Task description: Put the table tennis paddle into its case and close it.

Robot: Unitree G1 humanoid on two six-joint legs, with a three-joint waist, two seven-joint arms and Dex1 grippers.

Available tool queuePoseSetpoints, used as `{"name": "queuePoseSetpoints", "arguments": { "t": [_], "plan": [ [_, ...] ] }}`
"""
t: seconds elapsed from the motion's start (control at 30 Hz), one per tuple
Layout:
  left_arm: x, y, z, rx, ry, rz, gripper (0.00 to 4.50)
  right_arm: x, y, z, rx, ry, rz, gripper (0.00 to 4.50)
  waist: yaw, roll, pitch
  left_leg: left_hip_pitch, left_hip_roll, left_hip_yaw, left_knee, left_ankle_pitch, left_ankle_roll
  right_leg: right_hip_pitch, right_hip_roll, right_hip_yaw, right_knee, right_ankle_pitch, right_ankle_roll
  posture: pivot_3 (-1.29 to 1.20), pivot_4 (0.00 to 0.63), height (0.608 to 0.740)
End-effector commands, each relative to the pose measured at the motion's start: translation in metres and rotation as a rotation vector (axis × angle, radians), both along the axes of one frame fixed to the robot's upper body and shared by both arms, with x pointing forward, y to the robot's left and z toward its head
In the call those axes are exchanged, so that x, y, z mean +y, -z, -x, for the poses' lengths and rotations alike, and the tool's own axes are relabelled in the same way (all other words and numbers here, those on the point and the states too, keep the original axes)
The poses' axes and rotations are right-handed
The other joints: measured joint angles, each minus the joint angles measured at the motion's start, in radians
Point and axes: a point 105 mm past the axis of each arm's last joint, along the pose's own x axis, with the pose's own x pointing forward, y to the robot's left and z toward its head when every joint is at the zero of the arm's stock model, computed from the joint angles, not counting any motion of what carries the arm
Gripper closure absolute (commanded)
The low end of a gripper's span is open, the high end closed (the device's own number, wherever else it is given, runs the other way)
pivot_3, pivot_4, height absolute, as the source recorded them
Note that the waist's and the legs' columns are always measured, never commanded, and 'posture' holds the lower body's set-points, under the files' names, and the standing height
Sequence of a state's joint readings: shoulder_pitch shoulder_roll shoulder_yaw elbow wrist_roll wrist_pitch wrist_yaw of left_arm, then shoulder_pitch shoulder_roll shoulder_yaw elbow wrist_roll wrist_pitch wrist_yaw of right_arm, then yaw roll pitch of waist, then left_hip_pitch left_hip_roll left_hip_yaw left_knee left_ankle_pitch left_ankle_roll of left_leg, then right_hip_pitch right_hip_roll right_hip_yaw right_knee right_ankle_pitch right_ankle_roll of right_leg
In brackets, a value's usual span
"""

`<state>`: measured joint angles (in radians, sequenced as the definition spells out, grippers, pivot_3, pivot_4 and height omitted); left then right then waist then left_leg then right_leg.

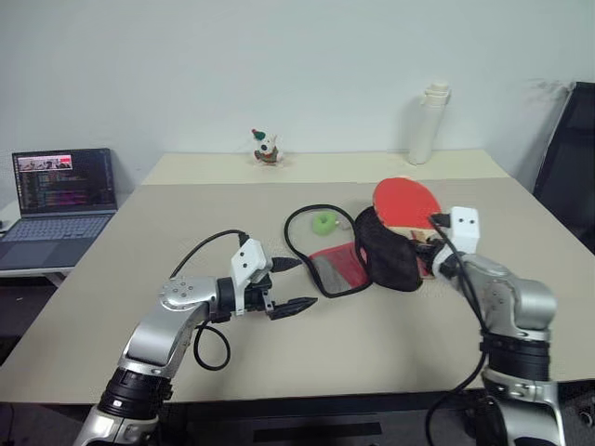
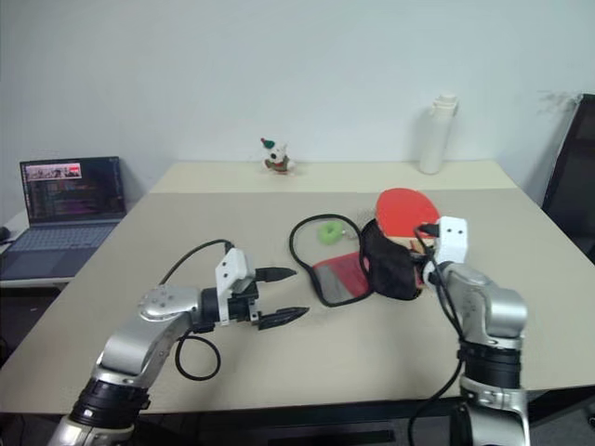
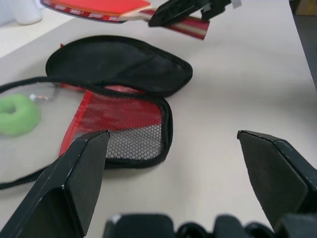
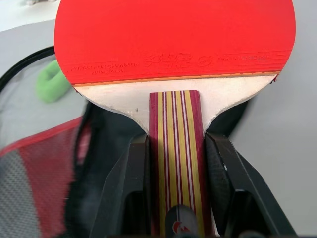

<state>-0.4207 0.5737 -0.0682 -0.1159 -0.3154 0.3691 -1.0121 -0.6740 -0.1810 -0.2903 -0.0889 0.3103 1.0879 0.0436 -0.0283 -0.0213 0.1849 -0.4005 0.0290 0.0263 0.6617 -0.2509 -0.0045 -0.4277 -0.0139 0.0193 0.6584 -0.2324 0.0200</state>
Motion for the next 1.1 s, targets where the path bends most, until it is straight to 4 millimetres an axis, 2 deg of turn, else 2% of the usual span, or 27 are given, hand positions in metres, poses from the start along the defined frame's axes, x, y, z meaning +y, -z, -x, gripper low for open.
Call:
{"name": "queuePoseSetpoints", "arguments": {
  "t": [0.03, 0.17, 0.3, 0.47, 0.67, 0.9, 1.1],
  "plan": [
    [0.001, -0.014, 0.004, -0.056, 0.004, 0.015, 0.00, 0.008, -0.022, -0.012, -0.100, 0.034, -0.008, 3.38, 0.000, 0.000, 0.000, 0.000, -0.001, 0.000, 0.000, 0.000, 0.000, 0.000, -0.001, 0.000, 0.000, 0.000, 0.000, 0.00, 0.150, 0.740],
    [0.001, -0.013, 0.003, -0.060, -0.003, 0.009, 0.00, 0.022, -0.015, -0.024, -0.089, 0.040, -0.029, 3.38, -0.002, 0.000, 0.000, 0.000, -0.001, 0.000, 0.000, 0.000, 0.000, 0.000, -0.002, 0.000, 0.000, 0.000, 0.001, 0.00, 0.150, 0.740],
    [-0.002, -0.013, 0.003, -0.063, 0.001, 0.007, 0.00, 0.028, -0.007, -0.032, -0.074, 0.037, -0.023, 3.38, -0.003, 0.000, 0.000, 0.000, 0.000, 0.000, 0.000, 0.000, 0.000, 0.000, -0.001, -0.001, 0.000, 0.000, 0.001, 0.00, 0.150, 0.740],
    [-0.004, -0.011, 0.002, -0.066, 0.007, 0.003, 0.00, 0.020, 0.006, -0.041, -0.047, 0.076, 0.011, 3.38, -0.004, 0.000, 0.000, 0.000, 0.000, 0.000, 0.000, 0.000, 0.000, 0.000, -0.001, -0.001, 0.000, 0.000, 0.001, 0.00, 0.150, 0.740],
    [-0.005, -0.009, 0.002, -0.067, 0.013, 0.001, 0.00, 0.011, 0.012, -0.047, -0.038, 0.141, 0.037, 3.38, -0.004, 0.000, 0.000, 0.000, 0.000, 0.001, 0.000, 0.000, 0.000, 0.000, -0.001, -0.001, 0.000, 0.000, 0.001, 0.00, 0.150, 0.740],
    [-0.005, -0.008, 0.002, -0.068, 0.017, -0.001, 0.00, 0.014, 0.014, -0.049, -0.039, 0.146, 0.039, 3.38, -0.004, 0.000, 0.000, 0.000, 0.000, 0.000, 0.000, 0.000, 0.000, 0.000, -0.001, -0.001, 0.000, 0.000, 0.001, 0.00, 0.150, 0.740],
    [-0.005, -0.008, 0.002, -0.069, 0.020, -0.005, 0.00, 0.020, 0.014, -0.047, -0.041, 0.136, 0.033, 1.42, -0.004, 0.000, 0.000, 0.000, 0.000, 0.000, 0.000, 0.000, 0.000, 0.000, -0.001, -0.001, 0.000, 0.000, 0.001, 0.00, 0.150, 0.740]
  ]
}}
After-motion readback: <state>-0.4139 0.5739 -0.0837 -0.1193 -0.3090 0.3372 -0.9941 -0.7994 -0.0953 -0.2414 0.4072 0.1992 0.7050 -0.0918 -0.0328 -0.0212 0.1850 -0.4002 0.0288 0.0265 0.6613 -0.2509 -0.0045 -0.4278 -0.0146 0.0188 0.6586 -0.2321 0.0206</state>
